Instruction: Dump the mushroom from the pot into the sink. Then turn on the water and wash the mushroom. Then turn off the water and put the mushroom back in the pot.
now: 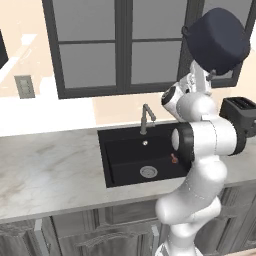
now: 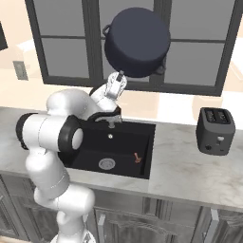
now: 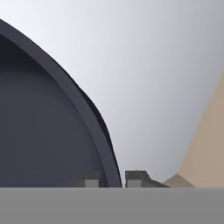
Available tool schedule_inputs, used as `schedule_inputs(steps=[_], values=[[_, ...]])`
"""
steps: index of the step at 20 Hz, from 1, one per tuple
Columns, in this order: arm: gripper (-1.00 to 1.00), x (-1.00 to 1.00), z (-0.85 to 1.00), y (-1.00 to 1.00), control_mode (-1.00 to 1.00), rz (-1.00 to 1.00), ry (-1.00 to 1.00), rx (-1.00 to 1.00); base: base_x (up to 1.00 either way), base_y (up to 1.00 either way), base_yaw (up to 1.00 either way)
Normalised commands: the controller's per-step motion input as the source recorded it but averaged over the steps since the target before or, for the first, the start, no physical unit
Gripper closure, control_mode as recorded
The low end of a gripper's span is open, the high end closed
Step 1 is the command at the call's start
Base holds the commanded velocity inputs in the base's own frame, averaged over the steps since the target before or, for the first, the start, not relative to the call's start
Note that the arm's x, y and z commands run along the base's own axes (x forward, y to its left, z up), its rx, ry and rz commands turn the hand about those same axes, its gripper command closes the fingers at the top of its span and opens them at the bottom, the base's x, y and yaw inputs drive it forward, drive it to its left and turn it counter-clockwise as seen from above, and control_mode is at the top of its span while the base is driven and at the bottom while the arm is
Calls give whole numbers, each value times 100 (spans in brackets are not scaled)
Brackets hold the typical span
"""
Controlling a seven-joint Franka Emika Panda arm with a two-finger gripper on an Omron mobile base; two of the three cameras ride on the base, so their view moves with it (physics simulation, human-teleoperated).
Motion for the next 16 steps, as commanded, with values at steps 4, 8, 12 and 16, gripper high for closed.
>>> schedule_inputs(steps=[4,8,12,16], values=[[100,-100,-21,0,-100,0,-27,16,0,0,0],[100,-68,-3,0,-100,0,-33,22,0,0,0],[100,-27,-24,0,-100,3,-26,24,0,0,0],[100,0,-41,0,-100,10,-11,29,0,0,0]])
